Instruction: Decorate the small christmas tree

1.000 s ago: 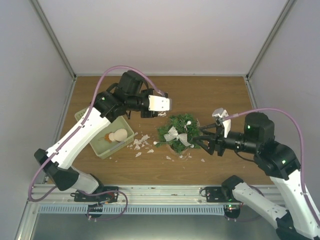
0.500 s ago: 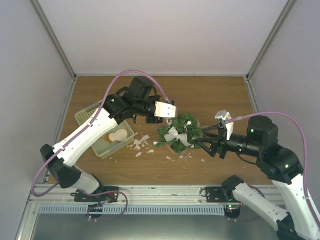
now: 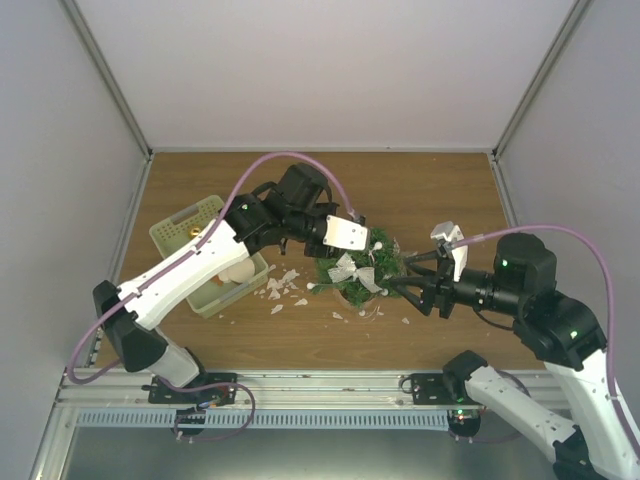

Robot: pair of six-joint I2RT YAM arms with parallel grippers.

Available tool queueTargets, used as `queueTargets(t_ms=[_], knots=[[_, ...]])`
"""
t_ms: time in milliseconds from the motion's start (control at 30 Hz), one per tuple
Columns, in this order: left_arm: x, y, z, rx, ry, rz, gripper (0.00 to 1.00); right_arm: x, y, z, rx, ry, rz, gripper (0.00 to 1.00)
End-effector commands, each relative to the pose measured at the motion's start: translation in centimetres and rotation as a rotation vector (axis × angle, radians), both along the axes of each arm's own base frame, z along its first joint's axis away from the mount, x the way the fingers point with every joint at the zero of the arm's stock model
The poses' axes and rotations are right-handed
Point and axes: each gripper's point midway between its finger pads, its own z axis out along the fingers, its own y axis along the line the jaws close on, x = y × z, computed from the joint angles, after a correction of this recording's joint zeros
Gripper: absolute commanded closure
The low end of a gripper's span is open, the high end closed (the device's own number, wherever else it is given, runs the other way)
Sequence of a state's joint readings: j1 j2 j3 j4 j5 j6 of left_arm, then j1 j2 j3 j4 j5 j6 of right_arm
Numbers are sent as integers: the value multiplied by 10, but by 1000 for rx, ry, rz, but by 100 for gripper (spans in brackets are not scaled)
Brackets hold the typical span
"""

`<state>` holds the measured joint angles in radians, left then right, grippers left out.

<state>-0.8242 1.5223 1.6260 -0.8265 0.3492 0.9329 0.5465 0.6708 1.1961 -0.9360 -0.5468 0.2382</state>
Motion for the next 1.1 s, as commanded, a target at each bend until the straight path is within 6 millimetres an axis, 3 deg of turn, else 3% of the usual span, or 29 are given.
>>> queueTargets(t_ms=[0,233,500,967,1067], knots=[[-1,-15,5,-21,-30,-22,100,-2,-1,-3,-3,3,-2,34],[-10,-19,18,-23,-54,-33,100,0,0,-7,-8,6,0,33],[-15,-11,19,2,-67,-20,100,0,1,-5,-5,0,5,31],[-25,-16,-17,79,-7,-24,96,0,-1,-3,-6,-6,-3,30],[-22,-17,-16,87,-31,-8,95,0,-1,-4,-8,-5,-5,29]])
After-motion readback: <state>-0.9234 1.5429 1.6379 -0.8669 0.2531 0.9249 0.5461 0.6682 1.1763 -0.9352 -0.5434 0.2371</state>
